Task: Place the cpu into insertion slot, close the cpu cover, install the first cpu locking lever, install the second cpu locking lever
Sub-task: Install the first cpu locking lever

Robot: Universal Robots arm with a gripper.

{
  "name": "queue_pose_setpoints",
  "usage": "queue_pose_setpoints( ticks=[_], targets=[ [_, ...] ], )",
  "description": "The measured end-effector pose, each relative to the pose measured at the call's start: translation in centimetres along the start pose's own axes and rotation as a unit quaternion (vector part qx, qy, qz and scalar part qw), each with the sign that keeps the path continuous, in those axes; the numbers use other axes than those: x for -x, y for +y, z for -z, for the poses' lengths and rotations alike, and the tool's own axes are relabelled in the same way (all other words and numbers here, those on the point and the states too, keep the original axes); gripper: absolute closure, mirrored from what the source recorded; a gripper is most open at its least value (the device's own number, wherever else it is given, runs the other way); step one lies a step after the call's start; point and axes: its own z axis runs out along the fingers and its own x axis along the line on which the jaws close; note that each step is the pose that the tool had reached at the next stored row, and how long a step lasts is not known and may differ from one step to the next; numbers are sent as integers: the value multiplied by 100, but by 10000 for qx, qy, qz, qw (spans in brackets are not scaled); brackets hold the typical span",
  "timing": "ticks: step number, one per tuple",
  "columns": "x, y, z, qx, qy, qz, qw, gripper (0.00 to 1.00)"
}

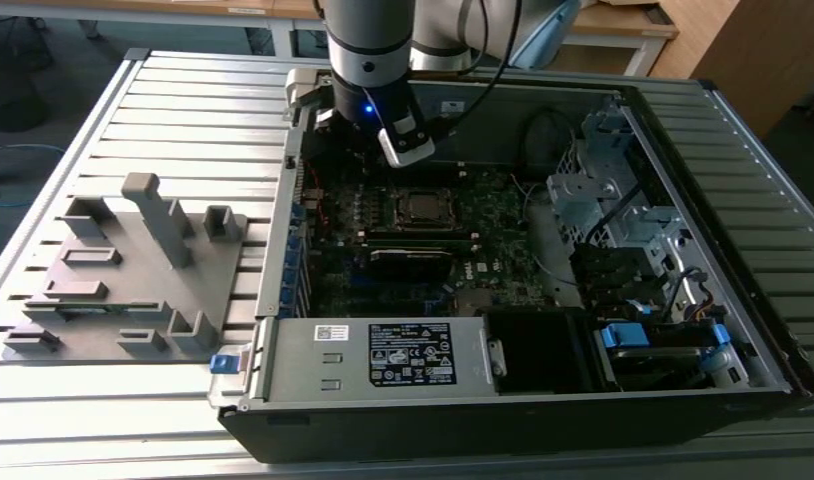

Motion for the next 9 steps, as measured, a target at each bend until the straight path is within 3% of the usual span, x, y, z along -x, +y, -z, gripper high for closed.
queue_pose_setpoints(
  ticks=[3,5,6,9],
  targets=[
    [0,0,0,95,3,-2,10000,90],
    [0,0,0,216,8,-4,9998,90],
    [0,0,0,244,9,-5,9997,90],
    [0,0,0,251,9,-6,9997,90]
  ],
)
